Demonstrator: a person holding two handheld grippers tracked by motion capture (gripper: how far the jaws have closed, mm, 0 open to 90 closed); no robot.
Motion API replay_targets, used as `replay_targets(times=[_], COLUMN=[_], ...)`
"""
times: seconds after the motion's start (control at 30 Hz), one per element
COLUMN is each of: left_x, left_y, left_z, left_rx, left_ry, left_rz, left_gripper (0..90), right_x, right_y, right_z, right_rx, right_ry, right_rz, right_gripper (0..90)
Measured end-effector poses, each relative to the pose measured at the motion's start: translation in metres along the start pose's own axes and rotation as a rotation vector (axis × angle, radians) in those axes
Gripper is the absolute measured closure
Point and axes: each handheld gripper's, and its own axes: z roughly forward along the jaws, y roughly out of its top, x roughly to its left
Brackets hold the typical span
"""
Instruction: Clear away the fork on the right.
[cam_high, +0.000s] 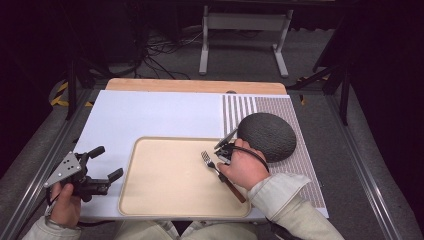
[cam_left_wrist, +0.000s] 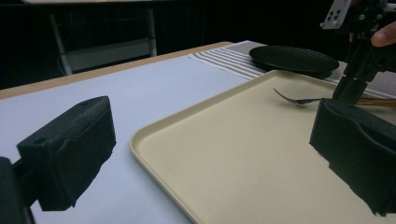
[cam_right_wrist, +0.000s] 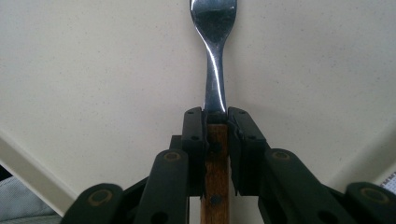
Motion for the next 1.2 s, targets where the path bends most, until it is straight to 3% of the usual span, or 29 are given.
replay_targets(times=[0.4, 0.87, 0.97, 1.03, 1.07, 1.1, 1.2], left_x=[0.000, 0.000, 0.000, 0.000, 0.000, 0.000, 0.000], left_y=[0.000, 0.000, 0.000, 0.000, 0.000, 0.000, 0.000], left_z=[0.000, 0.000, 0.000, 0.000, 0.000, 0.000, 0.000], left_rx=[0.003, 0.002, 0.005, 0.004, 0.004, 0.004, 0.007], left_ry=[-0.004, -0.003, -0.005, -0.004, -0.003, -0.004, -0.004], left_rz=[0.001, 0.001, 0.001, 0.001, 0.002, 0.001, 0.002], left_gripper=[0.8, 0.8, 0.8, 0.8, 0.8, 0.8, 0.8], right_x=[0.000, 0.000, 0.000, 0.000, 0.000, 0.000, -0.001], right_y=[0.000, 0.000, -0.001, -0.001, -0.001, -0.001, 0.000], right_z=[0.004, 0.003, 0.001, -0.003, -0.003, -0.005, -0.008], right_rx=[0.010, -0.039, -0.058, -0.103, -0.103, -0.144, -0.179], right_ry=[0.010, 0.041, 0.050, 0.080, 0.080, 0.078, 0.072], right_rz=[0.021, 0.015, 0.007, -0.014, -0.014, -0.050, -0.090], right_gripper=[76.7, 60.3, 52.7, 39.6, 39.6, 31.2, 24.0])
